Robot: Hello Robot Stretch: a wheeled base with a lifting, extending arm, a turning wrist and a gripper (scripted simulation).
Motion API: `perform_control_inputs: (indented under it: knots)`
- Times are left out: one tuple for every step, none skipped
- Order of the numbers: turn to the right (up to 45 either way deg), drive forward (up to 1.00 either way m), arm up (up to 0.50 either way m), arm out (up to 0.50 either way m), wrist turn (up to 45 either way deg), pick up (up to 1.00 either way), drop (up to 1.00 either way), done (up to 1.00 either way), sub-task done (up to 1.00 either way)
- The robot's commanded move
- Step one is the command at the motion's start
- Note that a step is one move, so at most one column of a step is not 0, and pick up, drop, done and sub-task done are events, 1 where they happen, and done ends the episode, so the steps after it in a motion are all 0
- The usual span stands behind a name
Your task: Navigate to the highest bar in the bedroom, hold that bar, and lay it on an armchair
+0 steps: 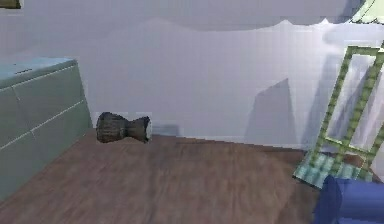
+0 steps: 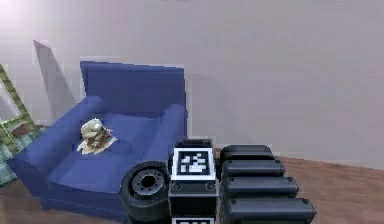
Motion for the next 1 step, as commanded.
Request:
perform_control_inputs:
  knots:
    - [15.0,0.00,0.00,0.00,0.0,0.00,0.00,0.00,0.00]
